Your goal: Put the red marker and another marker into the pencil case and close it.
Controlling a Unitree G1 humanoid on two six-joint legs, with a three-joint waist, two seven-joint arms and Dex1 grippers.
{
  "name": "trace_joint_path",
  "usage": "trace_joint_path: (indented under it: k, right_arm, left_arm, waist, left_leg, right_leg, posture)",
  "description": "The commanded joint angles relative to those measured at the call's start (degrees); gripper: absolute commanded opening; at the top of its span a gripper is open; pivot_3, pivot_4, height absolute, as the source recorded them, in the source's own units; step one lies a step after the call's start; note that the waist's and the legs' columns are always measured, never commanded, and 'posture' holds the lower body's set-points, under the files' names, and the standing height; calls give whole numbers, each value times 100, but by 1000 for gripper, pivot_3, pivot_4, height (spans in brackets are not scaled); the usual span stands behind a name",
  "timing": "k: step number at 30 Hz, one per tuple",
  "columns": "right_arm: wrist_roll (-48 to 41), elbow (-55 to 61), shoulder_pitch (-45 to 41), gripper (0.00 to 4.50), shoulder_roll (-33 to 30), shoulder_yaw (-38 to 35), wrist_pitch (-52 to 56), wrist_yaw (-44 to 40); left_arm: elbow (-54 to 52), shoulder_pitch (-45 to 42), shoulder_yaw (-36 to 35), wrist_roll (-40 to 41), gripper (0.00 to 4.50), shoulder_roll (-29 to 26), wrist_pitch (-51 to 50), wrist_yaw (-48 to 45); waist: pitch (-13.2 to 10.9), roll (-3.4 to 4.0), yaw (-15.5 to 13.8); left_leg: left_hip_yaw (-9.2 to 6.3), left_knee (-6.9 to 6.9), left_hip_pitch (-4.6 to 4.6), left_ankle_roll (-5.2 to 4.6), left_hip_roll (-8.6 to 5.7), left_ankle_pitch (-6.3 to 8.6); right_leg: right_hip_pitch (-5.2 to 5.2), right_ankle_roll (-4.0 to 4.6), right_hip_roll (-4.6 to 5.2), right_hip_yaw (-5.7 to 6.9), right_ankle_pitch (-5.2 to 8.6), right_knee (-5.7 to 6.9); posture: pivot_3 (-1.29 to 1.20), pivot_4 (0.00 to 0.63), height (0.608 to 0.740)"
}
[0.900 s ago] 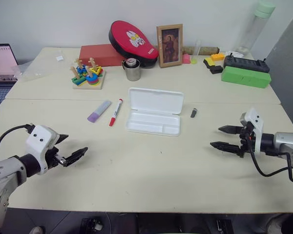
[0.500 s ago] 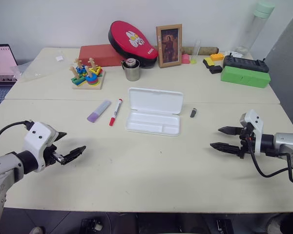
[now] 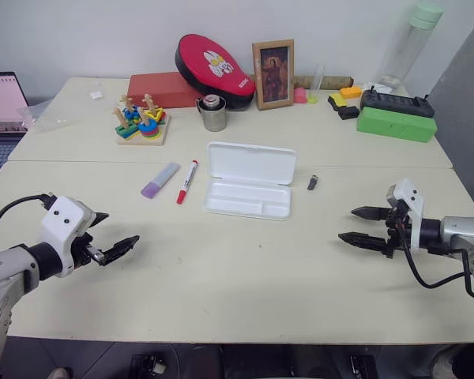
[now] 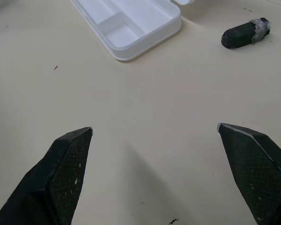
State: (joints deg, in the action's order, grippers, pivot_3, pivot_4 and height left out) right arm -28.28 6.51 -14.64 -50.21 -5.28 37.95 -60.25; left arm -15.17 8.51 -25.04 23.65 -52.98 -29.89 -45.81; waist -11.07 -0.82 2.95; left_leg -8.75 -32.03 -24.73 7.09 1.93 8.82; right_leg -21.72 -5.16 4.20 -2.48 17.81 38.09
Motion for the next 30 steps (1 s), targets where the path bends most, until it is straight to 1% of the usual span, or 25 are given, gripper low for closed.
trace_joint_path:
  k: [1, 3, 7, 10, 12, 15, 17, 21, 26, 30]
  right_arm:
    - [-103, 220, 18, 4480, -45, -74, 30, -70]
    - [-142, 266, 19, 4480, -39, -78, 58, -91]
    - [-184, 251, -274, 4480, 82, 5, 97, -99]
    - [-185, 313, -530, 4480, 182, 113, 152, -120]
    - [-160, 345, -770, 4480, 342, 280, 160, -67]
    - [-71, 348, -1261, 4480, 766, 713, 125, -19]
    - [98, 264, -1656, 4480, 1119, 1134, 49, -23]
    - [722, -252, -2215, 4480, 1709, 1973, -306, 33]
    - [1388, -1022, -2499, 4480, 2180, 2657, -794, -9]
    - [1894, -1698, -2616, 4480, 2283, 3005, -1137, -47]
  left_arm:
    - [-16, -27, -58, -77, 4500, -33, 44, -35]
    - [-27, -48, -71, -93, 4500, -46, 49, -31]
    - [-45, -98, -150, -64, 4500, -72, 22, -48]
    - [-175, -175, 12, -12, 4500, -1, 60, -86]
    - [-347, -310, 269, 35, 4500, 92, 55, -106]
    - [-558, -639, 722, 124, 4500, 269, 6, -152]
    - [-680, -912, 1139, 127, 4500, 388, 46, -228]
    - [-786, -1462, 1818, 112, 4500, 653, 114, -345]
    - [-811, -1957, 2254, 141, 4500, 954, 129, -429]
    - [-841, -2173, 2221, 338, 4500, 1153, 103, -433]
  waist:
    - [0, 0, 0]
    - [0, 0, 0]
    - [0, 0, 11]
    - [0, 0, 25]
    - [1, 0, 24]
    - [2, -1, 23]
    - [2, -1, 36]
    - [2, -1, 34]
    - [3, -3, 25]
    - [3, -2, 32]
  left_leg:
    - [0, -1, 0, 0, 0, 0]
    - [0, -2, 0, 0, 0, 0]
    - [0, -4, 1, 0, 0, 0]
    - [0, -9, 4, 0, 0, 0]
    - [-1, -11, 4, 0, 0, -1]
    - [-1, -19, 5, 1, 0, -1]
    - [-1, -24, 7, 1, 0, -1]
    - [-5, -57, 7, 1, 0, -1]
    - [-10, -78, 6, 1, -1, -1]
    - [-12, -80, 6, 1, -1, -1]
  right_leg:
    - [0, 0, 0, 0, 0, 1]
    - [1, 0, 0, 0, 0, 2]
    - [2, -1, 0, 0, -1, 5]
    - [3, -1, 0, -1, -1, 13]
    - [3, -1, 0, -1, -1, 15]
    - [7, -2, 0, -1, -2, 21]
    - [6, -2, -1, -1, -2, 34]
    - [0, -2, -4, -2, -2, 78]
    - [6, -2, -6, -1, -2, 85]
    - [6, -2, -6, 0, -2, 87]
  posture:
    - [0, 150, 740]
    - [0, 150, 740]
    - [0, 150, 740]
    - [0, 150, 740]
    - [0, 150, 740]
    - [0, 150, 740]
    - [0, 150, 740]
    - [0, 150, 740]
    - [0, 150, 740]
    - [0, 150, 740]
